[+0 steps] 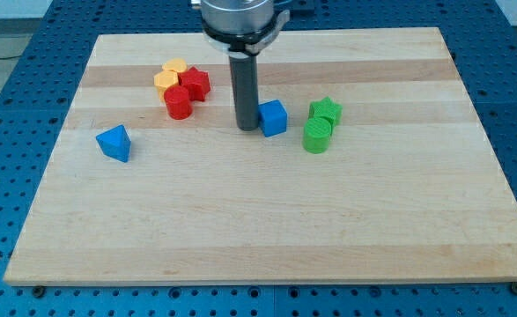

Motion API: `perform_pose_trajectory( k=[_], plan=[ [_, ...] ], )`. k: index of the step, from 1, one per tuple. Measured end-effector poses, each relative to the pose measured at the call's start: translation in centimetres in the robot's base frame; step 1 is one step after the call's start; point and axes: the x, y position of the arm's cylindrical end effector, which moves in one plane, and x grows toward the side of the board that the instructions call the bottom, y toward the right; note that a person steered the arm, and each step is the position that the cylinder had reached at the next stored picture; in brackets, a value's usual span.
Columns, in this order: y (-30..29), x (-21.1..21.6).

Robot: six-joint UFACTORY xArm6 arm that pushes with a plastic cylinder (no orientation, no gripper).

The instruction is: Slide the blue triangle to the bottom left of the blue cube

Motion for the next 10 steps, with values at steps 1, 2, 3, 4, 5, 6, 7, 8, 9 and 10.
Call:
perform_pose_trajectory(
  k=[1,2,3,4,5,6,7,8,9,10],
  plan=[
    [2.9,-0.3],
    [3.5,-0.4],
    [0.9,-0.4],
    [-2.7,4.7],
    [-8.1,9.9],
    [-17.3,11.7],
    [-23.0,10.2],
    [-23.2,5.9],
    [-18.9,3.4],
    [-13.0,3.3]
  ],
)
